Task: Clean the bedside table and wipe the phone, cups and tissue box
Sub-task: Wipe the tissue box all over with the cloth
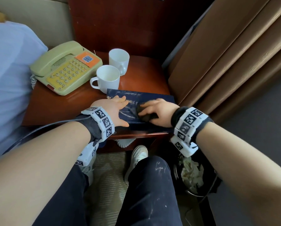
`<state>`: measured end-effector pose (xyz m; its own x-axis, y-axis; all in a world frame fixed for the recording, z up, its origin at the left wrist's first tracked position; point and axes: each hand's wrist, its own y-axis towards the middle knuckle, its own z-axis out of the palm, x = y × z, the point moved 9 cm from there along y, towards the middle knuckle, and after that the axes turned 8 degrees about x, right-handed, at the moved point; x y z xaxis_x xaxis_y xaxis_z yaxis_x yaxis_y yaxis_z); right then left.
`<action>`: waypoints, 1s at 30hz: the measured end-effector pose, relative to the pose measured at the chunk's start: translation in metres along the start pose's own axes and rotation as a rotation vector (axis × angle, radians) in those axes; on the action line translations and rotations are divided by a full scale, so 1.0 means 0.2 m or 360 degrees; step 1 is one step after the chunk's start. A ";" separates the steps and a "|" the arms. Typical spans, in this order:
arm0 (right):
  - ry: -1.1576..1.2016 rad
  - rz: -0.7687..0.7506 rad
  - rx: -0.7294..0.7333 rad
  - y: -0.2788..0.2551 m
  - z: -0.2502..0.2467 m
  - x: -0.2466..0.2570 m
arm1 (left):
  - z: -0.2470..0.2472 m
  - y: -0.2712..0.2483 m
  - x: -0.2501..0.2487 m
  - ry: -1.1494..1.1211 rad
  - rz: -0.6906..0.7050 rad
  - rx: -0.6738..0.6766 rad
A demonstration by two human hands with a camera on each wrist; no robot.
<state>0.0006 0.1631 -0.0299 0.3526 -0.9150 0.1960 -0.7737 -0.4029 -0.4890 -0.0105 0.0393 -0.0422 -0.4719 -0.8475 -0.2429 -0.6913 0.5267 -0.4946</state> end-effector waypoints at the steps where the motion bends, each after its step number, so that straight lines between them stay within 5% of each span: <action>1: -0.0017 -0.0044 0.0143 -0.05 0.02 0.01 | 0.00 0.00 0.00 0.0004 0.0002 0.0002; 4: 0.0151 0.0084 0.0154 -0.15 -0.07 -0.10 | 0.00 0.00 0.00 0.0023 0.0020 0.0032; 8: 0.0468 0.0705 -0.0642 -0.17 -0.22 -0.41 | 0.01 0.01 0.02 -0.0013 0.0041 0.0061; 10: 0.0357 0.0727 -0.0511 -0.08 -0.12 -0.32 | 0.00 0.01 0.03 -0.0009 0.0039 0.0061; 16: 0.0125 0.0041 -0.0202 -0.05 0.09 0.07 | 0.00 0.02 0.03 0.0006 0.0044 0.0084; 21: 0.0334 0.0543 -0.0557 -0.25 0.04 -0.28 | 0.00 0.01 0.02 0.0031 0.0037 0.0091; 26: 0.0507 0.1100 -0.0511 -0.34 0.00 -0.52 | 0.01 0.02 0.02 0.0039 0.0042 0.0097; 30: 0.0539 0.0865 -0.0650 -0.22 -0.06 -0.37 | 0.01 0.01 0.02 0.0032 0.0066 0.0066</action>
<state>0.0025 0.2493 -0.0123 -0.2638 -0.9168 0.2997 -0.9490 0.1911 -0.2509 -0.0132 0.0367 -0.0454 -0.5107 -0.8235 -0.2472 -0.6480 0.5576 -0.5189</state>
